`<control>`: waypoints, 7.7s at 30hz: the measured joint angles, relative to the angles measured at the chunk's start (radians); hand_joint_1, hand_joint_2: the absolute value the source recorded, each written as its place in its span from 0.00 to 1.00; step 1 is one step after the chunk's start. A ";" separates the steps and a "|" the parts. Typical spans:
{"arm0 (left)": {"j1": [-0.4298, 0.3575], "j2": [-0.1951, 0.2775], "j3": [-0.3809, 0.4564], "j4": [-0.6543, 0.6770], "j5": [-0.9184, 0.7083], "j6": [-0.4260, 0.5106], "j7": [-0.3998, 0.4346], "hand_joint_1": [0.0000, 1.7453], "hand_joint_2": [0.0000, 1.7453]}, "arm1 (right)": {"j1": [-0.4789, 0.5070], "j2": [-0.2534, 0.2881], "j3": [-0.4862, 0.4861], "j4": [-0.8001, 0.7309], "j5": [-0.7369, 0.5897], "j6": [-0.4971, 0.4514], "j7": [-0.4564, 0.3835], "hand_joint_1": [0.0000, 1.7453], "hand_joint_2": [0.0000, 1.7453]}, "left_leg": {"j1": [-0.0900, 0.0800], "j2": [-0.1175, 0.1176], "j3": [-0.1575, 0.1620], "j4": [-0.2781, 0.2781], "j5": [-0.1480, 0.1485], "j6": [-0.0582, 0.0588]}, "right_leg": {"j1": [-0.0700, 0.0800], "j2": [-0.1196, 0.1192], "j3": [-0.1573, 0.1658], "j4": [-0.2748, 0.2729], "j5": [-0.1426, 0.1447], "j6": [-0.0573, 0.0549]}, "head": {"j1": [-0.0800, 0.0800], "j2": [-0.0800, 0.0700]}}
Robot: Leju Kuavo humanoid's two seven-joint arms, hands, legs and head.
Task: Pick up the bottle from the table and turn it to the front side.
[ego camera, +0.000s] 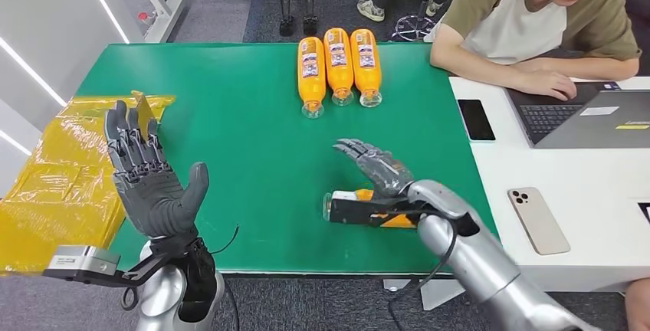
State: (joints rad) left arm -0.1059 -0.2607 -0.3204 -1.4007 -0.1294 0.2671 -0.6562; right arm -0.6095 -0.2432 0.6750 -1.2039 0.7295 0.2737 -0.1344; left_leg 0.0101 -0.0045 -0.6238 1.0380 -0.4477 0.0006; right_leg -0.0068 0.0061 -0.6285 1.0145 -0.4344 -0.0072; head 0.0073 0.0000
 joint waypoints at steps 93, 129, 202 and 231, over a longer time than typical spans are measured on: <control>-0.024 0.014 -0.090 0.148 0.087 -0.253 0.090 0.00 1.00 | 0.096 0.273 -0.035 0.187 -0.115 -0.937 -0.287 1.00 1.00 | 0.001 0.000 0.000 0.001 0.000 0.000 | 0.000 0.000 0.000 0.000 -0.001 0.000 | 0.000 0.000; -0.032 0.023 -0.104 0.170 0.032 -0.372 0.125 0.77 1.00 | 0.075 0.218 0.183 0.057 -0.048 -0.597 -0.197 1.00 1.00 | 0.001 0.000 0.000 0.001 0.000 0.000 | 0.001 0.000 -0.001 0.000 -0.001 0.000 | 0.000 0.000; -0.547 0.529 -0.026 1.005 -1.381 0.091 0.447 1.00 1.00 | 0.334 0.296 0.082 -0.301 -0.408 -0.943 -0.432 0.00 1.00 | 0.001 0.006 0.000 -0.001 0.003 -0.004 | 0.001 0.007 -0.005 0.003 0.002 -0.005 | 0.000 0.000; -0.445 0.470 -0.026 1.097 -1.222 0.078 0.376 0.00 1.00 | 0.390 0.305 0.074 -0.302 -0.387 -0.932 -0.421 0.00 1.00 | 0.001 0.005 0.000 -0.002 0.003 -0.005 | 0.001 0.005 -0.005 0.003 0.002 -0.005 | 0.000 0.000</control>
State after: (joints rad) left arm -0.5505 0.2096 -0.3462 -0.3038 -1.3519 0.3452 -0.2806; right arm -0.2193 0.0619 0.7492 -1.5057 0.3426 -0.6580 -0.5554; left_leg 0.0111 0.0002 -0.6243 1.0363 -0.4446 -0.0041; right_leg -0.0061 0.0109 -0.6331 1.0171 -0.4329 -0.0117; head 0.0074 0.0000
